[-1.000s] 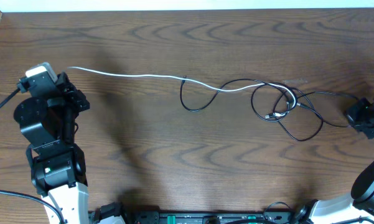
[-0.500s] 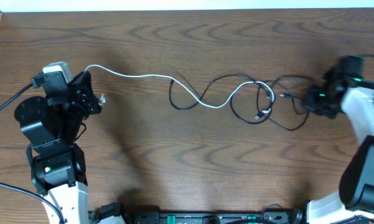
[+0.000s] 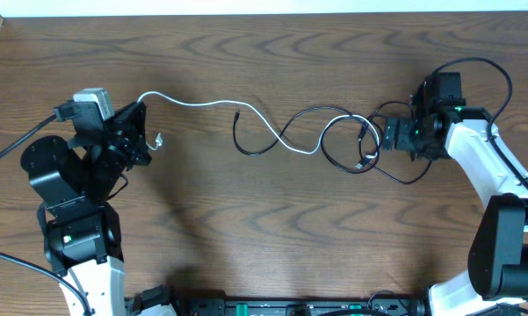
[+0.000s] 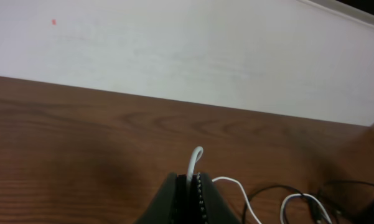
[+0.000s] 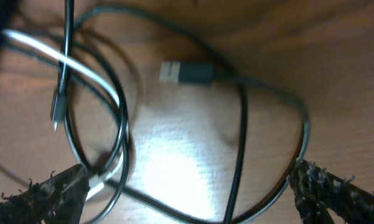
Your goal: Untangle cables
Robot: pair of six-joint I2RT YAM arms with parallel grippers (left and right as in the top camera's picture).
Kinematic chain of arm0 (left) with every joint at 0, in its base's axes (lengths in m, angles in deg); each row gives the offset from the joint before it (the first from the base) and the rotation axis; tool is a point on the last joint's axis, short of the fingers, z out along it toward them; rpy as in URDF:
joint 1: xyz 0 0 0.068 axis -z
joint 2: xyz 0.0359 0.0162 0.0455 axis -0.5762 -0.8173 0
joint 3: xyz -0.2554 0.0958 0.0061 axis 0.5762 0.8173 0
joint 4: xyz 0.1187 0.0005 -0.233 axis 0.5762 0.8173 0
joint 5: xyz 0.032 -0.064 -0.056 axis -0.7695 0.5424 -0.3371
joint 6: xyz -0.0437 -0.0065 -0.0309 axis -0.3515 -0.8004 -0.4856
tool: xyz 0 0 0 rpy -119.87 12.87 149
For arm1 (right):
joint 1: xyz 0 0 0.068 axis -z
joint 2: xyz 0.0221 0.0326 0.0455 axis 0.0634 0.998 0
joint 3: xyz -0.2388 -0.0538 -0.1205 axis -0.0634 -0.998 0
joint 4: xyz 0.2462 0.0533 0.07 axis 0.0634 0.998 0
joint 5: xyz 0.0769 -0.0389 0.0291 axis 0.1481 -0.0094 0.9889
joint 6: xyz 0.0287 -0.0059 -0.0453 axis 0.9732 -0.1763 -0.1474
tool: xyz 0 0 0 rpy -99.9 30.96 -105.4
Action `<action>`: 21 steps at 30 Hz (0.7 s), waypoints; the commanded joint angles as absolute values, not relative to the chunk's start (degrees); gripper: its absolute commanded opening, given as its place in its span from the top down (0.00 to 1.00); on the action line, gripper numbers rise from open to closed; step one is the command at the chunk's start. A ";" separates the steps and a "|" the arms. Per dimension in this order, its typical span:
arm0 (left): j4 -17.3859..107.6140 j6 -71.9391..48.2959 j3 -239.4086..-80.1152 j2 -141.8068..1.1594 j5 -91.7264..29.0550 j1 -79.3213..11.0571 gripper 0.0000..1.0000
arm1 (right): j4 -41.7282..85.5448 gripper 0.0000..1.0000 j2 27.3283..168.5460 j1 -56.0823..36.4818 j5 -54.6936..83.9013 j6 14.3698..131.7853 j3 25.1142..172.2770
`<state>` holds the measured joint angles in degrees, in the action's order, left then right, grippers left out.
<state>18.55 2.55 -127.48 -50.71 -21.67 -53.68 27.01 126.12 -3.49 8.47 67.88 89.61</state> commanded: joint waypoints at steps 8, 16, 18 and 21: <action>19.88 1.83 -129.62 -50.66 -19.51 -48.09 0.92 | 15.49 0.01 126.27 -4.76 4.69 67.29 90.20; 21.41 2.51 -129.62 -50.73 -19.49 -44.53 0.92 | 14.84 0.01 126.27 -7.80 6.16 59.77 95.25; 21.52 2.57 -129.62 -50.86 -19.49 -43.28 0.92 | 14.88 0.01 126.27 -9.35 8.93 55.99 96.43; 21.54 2.70 -129.62 -51.17 -19.49 -41.05 0.92 | 14.88 0.01 126.27 -11.91 16.39 50.50 97.02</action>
